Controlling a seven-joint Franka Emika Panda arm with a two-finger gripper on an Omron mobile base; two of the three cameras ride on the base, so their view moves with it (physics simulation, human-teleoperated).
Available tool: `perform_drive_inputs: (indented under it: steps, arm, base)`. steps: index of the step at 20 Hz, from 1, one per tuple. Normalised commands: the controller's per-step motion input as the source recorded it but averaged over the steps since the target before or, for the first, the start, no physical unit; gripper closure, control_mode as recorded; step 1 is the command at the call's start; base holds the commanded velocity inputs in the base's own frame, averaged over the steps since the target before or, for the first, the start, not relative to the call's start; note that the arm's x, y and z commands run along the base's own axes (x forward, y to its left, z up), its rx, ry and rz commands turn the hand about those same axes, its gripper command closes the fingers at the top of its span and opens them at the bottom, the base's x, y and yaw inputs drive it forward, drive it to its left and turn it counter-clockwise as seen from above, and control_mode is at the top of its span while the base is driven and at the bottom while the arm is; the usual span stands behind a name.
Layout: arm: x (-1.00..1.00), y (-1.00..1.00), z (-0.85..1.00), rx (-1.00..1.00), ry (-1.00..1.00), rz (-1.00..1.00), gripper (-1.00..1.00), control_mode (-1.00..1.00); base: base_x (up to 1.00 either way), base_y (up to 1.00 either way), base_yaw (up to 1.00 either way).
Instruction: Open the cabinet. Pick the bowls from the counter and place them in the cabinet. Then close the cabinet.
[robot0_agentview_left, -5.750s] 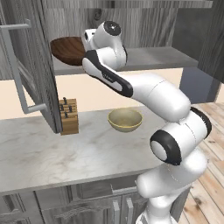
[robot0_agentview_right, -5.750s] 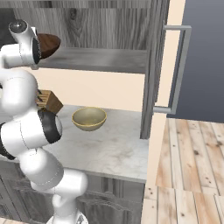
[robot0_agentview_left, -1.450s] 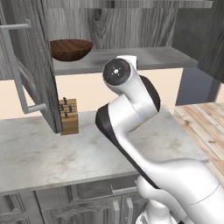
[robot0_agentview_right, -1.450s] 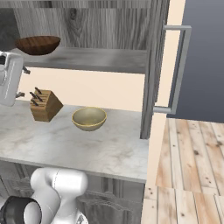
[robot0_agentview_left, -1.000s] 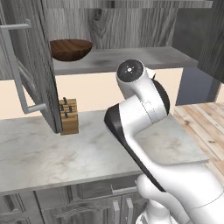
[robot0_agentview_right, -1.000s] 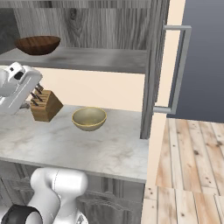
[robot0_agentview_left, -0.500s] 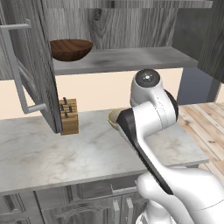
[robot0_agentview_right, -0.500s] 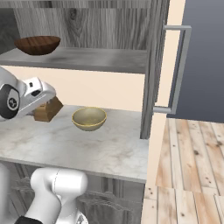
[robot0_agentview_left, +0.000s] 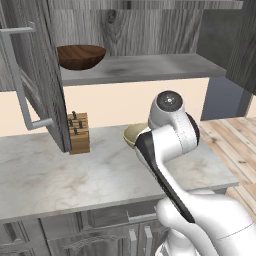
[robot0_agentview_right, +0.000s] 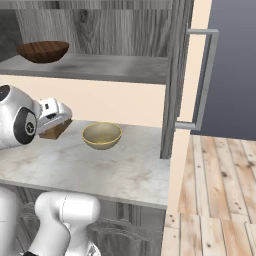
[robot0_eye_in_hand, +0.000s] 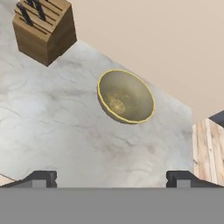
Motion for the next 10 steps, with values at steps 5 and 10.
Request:
perform_drive_inputs:
  steps: [5, 10]
  arm:
    - [0.08, 0.00, -0.32, 0.06, 0.00, -0.07, -1.00, -1.00]
    - [0.09, 0.00, -0.24, 0.10, 0.00, -0.05, -1.00, -1.00]
  base:
    - [0.00, 0.00, 0.00]
    - [0.00, 0.00, 0.00]
